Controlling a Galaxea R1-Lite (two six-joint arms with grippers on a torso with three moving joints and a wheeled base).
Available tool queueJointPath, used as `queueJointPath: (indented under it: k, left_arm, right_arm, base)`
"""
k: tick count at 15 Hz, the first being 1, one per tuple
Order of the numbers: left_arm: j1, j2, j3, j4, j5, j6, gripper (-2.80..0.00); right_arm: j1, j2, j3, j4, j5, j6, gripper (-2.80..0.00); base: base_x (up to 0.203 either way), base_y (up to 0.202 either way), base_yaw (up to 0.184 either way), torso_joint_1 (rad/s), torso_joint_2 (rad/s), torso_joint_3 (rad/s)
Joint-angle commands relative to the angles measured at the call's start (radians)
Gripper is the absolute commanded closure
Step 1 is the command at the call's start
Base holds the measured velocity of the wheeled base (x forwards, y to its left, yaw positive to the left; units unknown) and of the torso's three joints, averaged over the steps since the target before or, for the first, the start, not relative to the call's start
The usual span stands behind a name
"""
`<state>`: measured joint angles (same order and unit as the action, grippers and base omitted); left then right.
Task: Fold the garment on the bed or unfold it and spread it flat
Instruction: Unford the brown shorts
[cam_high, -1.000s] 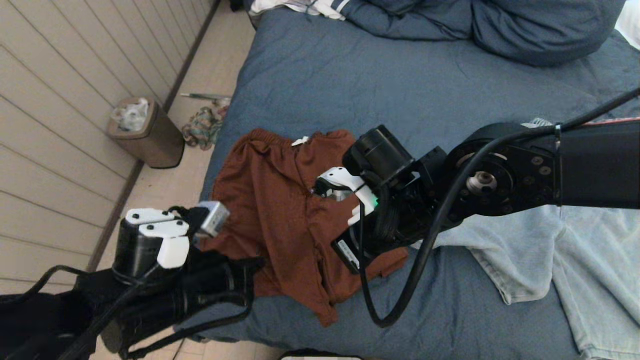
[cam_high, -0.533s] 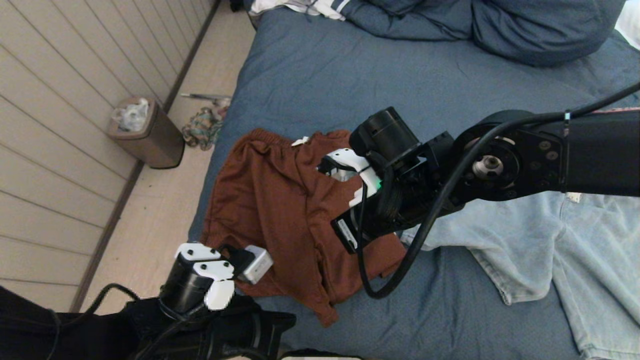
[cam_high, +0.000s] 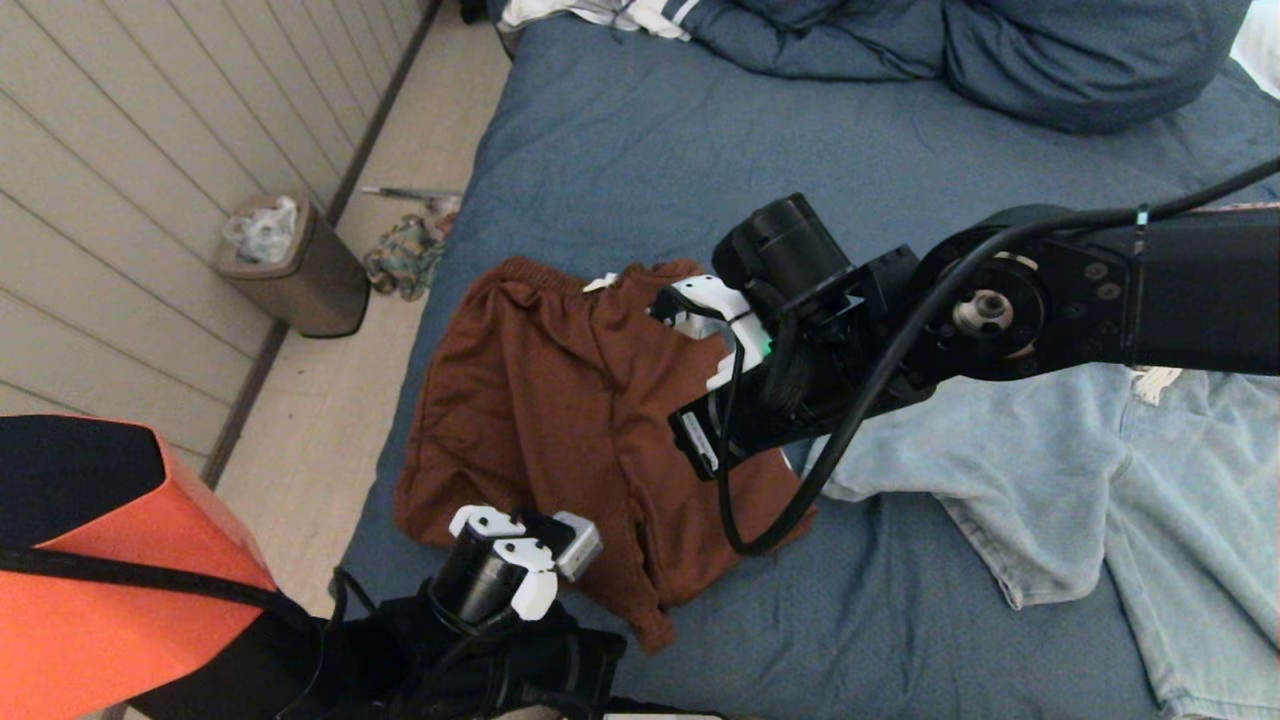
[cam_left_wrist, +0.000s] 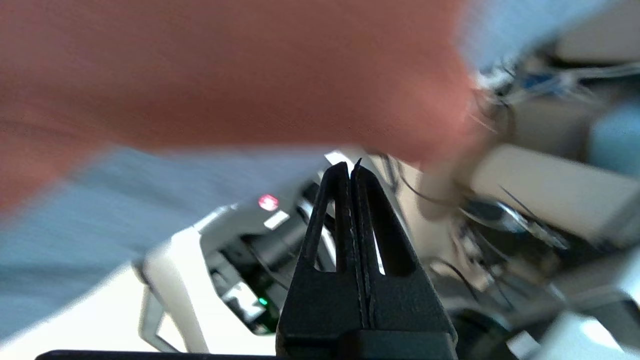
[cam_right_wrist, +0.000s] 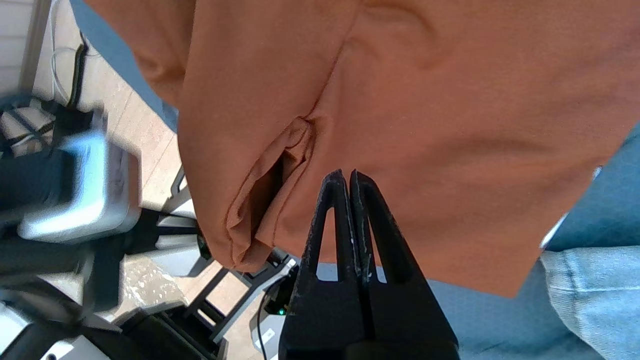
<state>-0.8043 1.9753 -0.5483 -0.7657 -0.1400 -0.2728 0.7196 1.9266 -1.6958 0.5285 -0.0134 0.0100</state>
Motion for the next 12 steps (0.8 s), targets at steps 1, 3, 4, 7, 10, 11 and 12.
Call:
queueJointPath:
  k: [1,3,4,7,10,11,12]
  left_arm:
    - [0.085,0.030,-0.034,-0.005,0.003,0.039,0.00]
    - [0.174,0.027,-0.071,-0.006,0.005,0.076,0.00]
    - [0.211,0.021,-0.097,-0.005,0.009,0.082,0.00]
    - [0.255,0.005,-0.213,0.021,0.070,0.128,0.00]
    - [0.259,0.005,-0.359,0.118,0.084,0.141,0.00]
    - [0.259,0.010,-0.408,0.134,0.096,0.140,0.00]
    - [0.257,0.018,-0.450,0.147,0.120,0.139,0.00]
  right_arm:
    - [-0.003,-0.003,-0.004,0.002,-0.001,0.001,0.00]
    - [-0.008,0.001,0.000,0.002,-0.002,-0.001,0.00]
    - [-0.008,0.005,-0.002,0.002,-0.002,-0.001,0.00]
    - [-0.007,0.024,0.000,0.002,-0.002,-0.002,0.00]
    - [-0.005,0.052,-0.002,-0.008,-0.003,-0.002,0.00]
    - [-0.006,0.052,0.005,-0.025,-0.005,-0.002,0.00]
    - [-0.006,0.052,0.011,-0.049,-0.005,-0.002,0.00]
  base:
    - [0.000,0.000,0.000,0.000,0.00,0.000]
    - [0.000,0.000,0.000,0.000,0.00,0.000]
    - [0.000,0.000,0.000,0.000,0.00,0.000]
    - [0.000,0.000,0.000,0.000,0.00,0.000]
    - [0.000,0.000,0.000,0.000,0.00,0.000]
    - [0.000,0.000,0.000,0.000,0.00,0.000]
    - [0.000,0.000,0.000,0.000,0.00,0.000]
